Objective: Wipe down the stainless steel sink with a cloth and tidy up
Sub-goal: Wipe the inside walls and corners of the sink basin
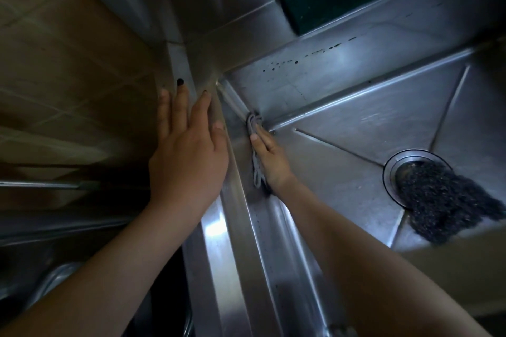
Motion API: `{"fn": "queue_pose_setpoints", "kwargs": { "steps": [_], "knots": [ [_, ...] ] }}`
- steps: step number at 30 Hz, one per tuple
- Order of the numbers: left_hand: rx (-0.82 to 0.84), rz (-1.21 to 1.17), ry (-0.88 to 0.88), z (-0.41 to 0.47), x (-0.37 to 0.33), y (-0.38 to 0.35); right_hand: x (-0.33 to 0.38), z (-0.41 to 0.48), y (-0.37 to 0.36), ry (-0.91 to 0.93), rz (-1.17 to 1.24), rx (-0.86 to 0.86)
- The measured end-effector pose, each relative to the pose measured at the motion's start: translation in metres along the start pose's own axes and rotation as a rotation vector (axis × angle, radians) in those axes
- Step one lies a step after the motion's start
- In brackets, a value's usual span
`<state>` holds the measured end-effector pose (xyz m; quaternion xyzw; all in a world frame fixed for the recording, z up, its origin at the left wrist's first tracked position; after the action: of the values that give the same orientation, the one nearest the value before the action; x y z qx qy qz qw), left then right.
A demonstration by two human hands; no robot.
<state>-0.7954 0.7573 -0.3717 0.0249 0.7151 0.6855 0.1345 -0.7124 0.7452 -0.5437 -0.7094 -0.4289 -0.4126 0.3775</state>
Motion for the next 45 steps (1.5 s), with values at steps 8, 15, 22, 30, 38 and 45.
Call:
{"fn": "queue_pose_setpoints", "kwargs": {
  "steps": [8,15,22,30,38,45],
  "knots": [
    [-0.013,0.010,-0.007,0.000,0.001,-0.001,-0.013,-0.013,0.004,-0.035,0.009,-0.048],
    [0.002,0.014,0.008,-0.001,0.000,-0.002,0.022,-0.067,0.003,-0.006,0.068,-0.019],
    [0.027,0.017,0.042,-0.003,-0.004,0.001,0.080,-0.078,-0.010,0.161,0.197,0.079],
    [-0.002,0.034,0.026,-0.002,-0.001,-0.002,0.072,-0.044,-0.011,0.255,0.049,0.084],
    [-0.020,0.039,0.004,-0.002,0.001,-0.003,0.018,-0.011,-0.003,0.014,0.010,-0.025],
    [-0.017,0.003,-0.006,-0.001,0.001,0.000,-0.009,-0.020,0.004,-0.095,0.049,-0.090]
  ]
}}
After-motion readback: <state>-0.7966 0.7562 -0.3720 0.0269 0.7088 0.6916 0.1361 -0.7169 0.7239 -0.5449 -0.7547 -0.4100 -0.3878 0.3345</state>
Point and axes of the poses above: each hand's wrist, its own z-axis towards the middle knuckle, its own y-axis out of the back of the hand, x = y × z, the point moved 2 cm from there along z, towards the middle knuckle, and after that the axes turned 2 degrees about y, right-handed, at the moved point
